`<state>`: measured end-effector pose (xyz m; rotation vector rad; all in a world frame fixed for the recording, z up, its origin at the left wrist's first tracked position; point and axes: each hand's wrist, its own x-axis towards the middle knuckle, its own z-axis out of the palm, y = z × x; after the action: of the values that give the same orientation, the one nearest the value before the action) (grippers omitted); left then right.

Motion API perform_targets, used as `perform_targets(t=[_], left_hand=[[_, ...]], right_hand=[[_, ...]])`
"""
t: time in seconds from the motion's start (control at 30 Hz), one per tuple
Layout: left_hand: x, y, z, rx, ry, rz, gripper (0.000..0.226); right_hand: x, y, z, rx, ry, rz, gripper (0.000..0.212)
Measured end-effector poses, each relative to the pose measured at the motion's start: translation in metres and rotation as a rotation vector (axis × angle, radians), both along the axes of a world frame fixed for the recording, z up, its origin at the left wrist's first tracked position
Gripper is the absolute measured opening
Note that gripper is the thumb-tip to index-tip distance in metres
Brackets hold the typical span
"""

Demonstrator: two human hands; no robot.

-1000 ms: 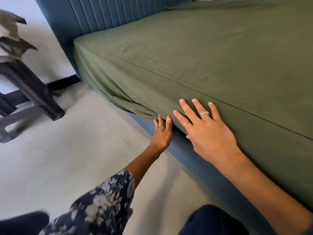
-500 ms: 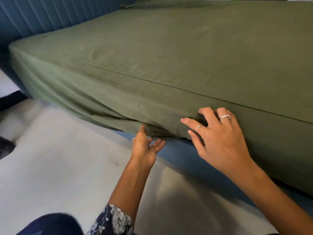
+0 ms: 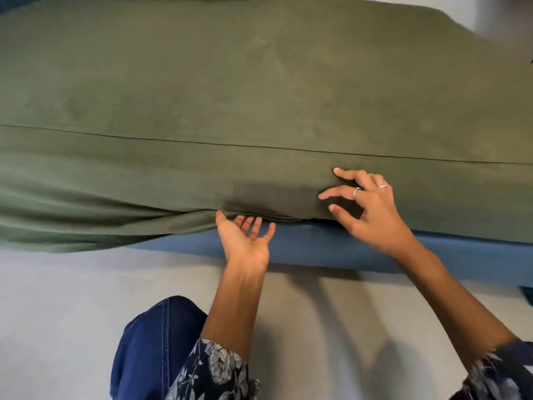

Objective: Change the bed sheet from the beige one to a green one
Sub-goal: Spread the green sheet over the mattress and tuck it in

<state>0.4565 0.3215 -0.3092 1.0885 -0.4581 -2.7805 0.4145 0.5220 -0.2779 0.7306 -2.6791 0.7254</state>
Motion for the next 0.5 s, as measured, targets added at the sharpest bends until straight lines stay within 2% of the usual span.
perform_targets(t=[0.3,0.5], left_hand=[[0.000,-0.030,-0.003,0.100,0.121,-0.132,0.097],[-0.016,-0.052,0.000,0.181,0.179,-0.202,0.122]], right_hand=[[0.009,-0.017,0.019,-0.067,-0.130,-0.092,0.015],[0.015,-0.027,0.031,-0.067,-0.170,-0.135,0.013]])
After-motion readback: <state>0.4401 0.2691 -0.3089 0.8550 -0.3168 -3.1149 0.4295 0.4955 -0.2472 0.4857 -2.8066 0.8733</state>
